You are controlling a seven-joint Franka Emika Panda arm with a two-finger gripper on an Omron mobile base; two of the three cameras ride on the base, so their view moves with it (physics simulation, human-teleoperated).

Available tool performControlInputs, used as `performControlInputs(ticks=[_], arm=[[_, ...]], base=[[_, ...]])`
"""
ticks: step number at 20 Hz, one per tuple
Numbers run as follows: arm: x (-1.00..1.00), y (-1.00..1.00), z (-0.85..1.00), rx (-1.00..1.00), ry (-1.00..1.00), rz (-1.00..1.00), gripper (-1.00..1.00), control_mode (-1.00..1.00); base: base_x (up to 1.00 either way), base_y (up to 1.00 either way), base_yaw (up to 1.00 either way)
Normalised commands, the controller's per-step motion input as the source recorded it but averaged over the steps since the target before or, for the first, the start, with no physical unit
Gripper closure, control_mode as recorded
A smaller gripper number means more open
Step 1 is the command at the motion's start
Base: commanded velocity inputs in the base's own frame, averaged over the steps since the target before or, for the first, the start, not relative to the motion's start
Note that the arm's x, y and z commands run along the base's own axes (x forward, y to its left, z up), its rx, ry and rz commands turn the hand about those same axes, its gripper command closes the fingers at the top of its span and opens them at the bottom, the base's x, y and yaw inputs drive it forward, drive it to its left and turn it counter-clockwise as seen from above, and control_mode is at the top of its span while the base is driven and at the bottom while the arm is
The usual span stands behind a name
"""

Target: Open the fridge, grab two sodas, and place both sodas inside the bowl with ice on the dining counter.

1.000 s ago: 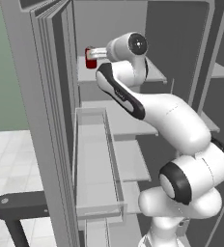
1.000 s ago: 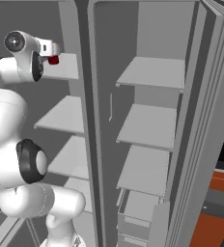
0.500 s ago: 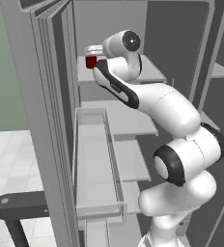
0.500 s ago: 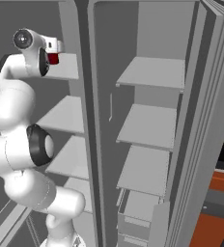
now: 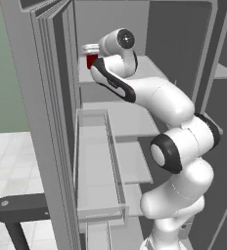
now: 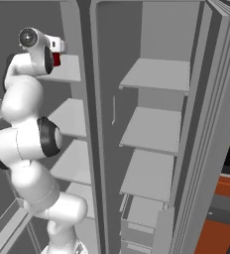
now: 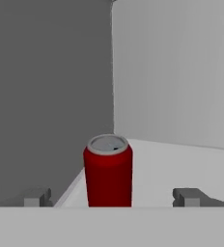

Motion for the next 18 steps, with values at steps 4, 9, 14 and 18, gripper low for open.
performControlInputs(ticks=[4,9,14,18], arm=[[0.26,0.15,0.00,0.00,0.03,0.00,-1.00,-1.00],[0.27,0.13,0.00,0.00,0.02,0.00,-1.00,-1.00],[0.20,0.04,-0.11,0.00,0.01,0.00,-1.00,-1.00],[0.11,0.00,-0.25,0.00,0.00,0.00,-1.00,-1.00]], base=[[0.00,0.00,0.00],[0.00,0.00,0.00],[0.00,0.00,0.00],[0.00,0.00,0.00]])
